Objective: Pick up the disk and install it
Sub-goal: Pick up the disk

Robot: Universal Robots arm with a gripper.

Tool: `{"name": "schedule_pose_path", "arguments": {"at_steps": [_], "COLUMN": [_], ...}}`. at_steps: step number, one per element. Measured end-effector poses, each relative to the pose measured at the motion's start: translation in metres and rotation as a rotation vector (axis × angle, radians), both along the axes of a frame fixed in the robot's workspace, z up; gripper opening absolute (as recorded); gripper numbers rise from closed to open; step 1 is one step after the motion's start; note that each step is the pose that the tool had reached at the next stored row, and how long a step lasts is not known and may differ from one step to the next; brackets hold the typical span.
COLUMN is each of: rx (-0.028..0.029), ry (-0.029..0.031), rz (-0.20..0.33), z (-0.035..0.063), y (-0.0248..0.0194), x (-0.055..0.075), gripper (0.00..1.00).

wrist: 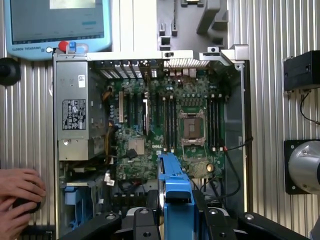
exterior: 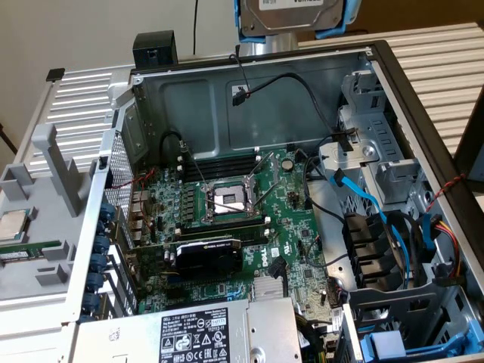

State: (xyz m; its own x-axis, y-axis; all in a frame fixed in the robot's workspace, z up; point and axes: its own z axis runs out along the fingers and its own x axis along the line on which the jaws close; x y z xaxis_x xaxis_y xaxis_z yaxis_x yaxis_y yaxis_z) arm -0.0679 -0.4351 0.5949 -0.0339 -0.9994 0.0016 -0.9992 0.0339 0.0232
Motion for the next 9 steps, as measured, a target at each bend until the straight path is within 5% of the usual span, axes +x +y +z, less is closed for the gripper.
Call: {"name": "schedule_pose_path", "arguments": {"at_steps": [5,9], "rx": [0.0002,0.0], "ry": [0.0011,0.0013], "rz": [0.0,-0.004], "z": [-0.0001,0.0], "y": [-0.001,-0.0086], "x": [0.0108,0.0116], "gripper": [0.36,0.36]}}
